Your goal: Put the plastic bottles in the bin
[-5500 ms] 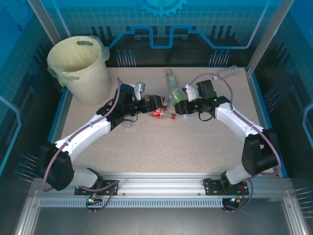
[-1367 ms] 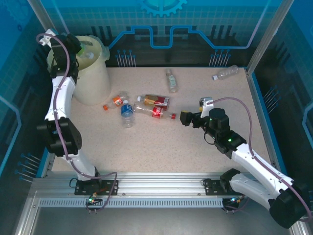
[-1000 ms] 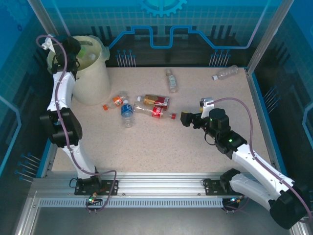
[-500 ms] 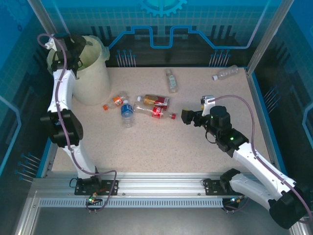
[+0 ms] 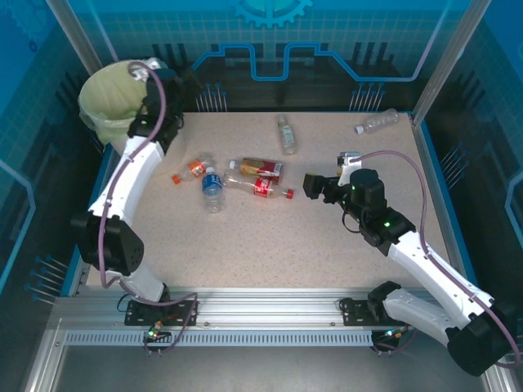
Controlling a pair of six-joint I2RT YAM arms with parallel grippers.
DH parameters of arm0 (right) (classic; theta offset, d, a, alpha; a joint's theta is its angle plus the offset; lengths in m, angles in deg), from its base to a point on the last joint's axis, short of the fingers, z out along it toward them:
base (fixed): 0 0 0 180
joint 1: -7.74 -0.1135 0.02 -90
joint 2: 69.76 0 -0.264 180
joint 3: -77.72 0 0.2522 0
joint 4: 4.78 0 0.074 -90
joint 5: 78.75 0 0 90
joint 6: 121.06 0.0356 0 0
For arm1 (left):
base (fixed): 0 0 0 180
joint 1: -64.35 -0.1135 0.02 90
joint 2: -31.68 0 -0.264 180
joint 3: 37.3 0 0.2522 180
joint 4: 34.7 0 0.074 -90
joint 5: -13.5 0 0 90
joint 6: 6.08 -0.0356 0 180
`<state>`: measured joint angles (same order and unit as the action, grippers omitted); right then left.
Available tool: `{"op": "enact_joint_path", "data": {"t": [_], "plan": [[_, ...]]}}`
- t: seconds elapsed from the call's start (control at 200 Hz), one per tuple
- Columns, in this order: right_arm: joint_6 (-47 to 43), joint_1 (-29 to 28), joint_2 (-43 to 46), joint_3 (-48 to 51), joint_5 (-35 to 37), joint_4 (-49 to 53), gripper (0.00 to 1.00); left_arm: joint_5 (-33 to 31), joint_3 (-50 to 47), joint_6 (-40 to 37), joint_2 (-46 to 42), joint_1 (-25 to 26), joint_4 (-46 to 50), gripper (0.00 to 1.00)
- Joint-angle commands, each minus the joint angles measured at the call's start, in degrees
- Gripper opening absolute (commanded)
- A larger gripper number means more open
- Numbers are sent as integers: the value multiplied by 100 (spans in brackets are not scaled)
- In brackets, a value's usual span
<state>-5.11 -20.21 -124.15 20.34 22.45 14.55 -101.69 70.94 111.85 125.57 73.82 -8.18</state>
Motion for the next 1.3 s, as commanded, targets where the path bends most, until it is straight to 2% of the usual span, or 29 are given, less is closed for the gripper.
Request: {"op": "enact_joint_path", "data": {"t": [0.0,0.19,0.385,0.56,0.71,0.845,1.005,1.19,1.296], "plan": [[141,104,25,-188,232,-102,100,-702,-565,-441,-431,447,-261,99],[195,186,-82,-300,136,155,100,-581,-1596,-130,-1094,1056,20,99],[248,194,-215,-264,-59,169,100,-120,-2602,4,-1431,1080,538,99],[331,197,-266,-180,-171,182,100,563,-2813,-188,-1034,904,1275,99],[314,205,-256,-187,-122,286,100,887,-3045,25,-666,674,1320,99],[342,203,-230,-189,-60,388,100,1469,-3150,16,-171,505,1124,99],[310,210,-173,-191,-5,506,100,1466,-3110,-46,447,411,1145,99],[287,210,-101,-138,31,525,100,1957,-3306,-250,818,354,711,92],[279,213,-115,-137,9,533,100,2121,-3339,-261,1005,280,578,85]]}}
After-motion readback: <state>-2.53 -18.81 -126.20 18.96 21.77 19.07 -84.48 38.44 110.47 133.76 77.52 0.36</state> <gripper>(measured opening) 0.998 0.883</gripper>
